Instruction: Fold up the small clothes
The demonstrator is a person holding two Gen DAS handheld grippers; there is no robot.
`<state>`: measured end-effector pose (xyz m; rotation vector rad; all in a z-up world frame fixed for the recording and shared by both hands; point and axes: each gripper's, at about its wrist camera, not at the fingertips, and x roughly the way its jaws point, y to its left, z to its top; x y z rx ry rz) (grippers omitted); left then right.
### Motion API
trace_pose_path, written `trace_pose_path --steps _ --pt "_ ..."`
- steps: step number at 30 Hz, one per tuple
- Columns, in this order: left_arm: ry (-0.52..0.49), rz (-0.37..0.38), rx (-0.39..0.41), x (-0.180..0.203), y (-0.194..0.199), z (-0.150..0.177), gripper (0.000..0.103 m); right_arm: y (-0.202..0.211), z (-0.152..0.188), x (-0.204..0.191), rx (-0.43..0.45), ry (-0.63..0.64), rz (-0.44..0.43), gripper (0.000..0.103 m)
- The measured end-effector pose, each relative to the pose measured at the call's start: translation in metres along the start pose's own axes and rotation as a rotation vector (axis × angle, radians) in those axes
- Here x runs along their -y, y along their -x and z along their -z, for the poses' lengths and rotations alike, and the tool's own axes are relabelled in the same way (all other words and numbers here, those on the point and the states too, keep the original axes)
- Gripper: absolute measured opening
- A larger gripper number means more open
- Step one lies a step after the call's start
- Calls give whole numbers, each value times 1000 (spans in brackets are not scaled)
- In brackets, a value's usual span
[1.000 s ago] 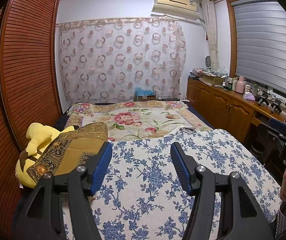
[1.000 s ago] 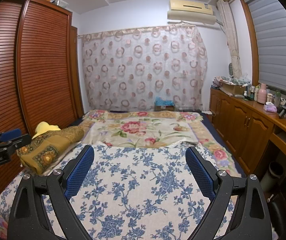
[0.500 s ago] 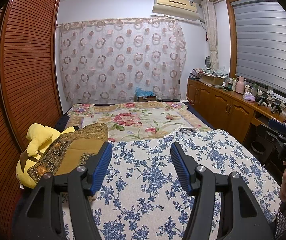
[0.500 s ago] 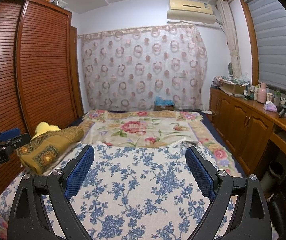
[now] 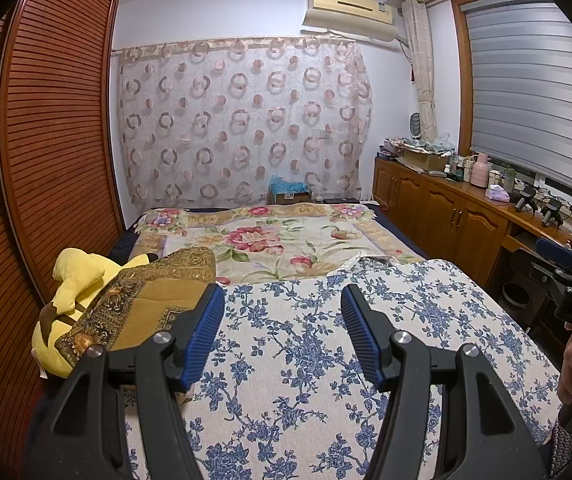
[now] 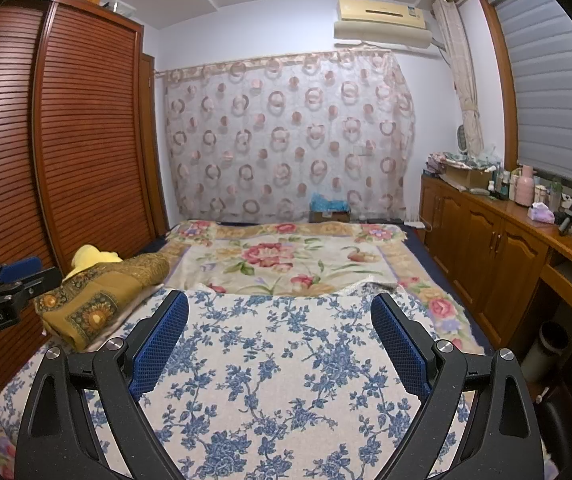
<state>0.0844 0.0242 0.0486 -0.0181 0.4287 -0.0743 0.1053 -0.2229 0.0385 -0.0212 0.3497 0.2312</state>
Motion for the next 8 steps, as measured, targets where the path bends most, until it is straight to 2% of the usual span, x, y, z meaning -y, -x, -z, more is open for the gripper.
trace_pose_path --steps 8 --pt "-1 0 1 1 1 0 60 1 0 0 1 0 -1 94"
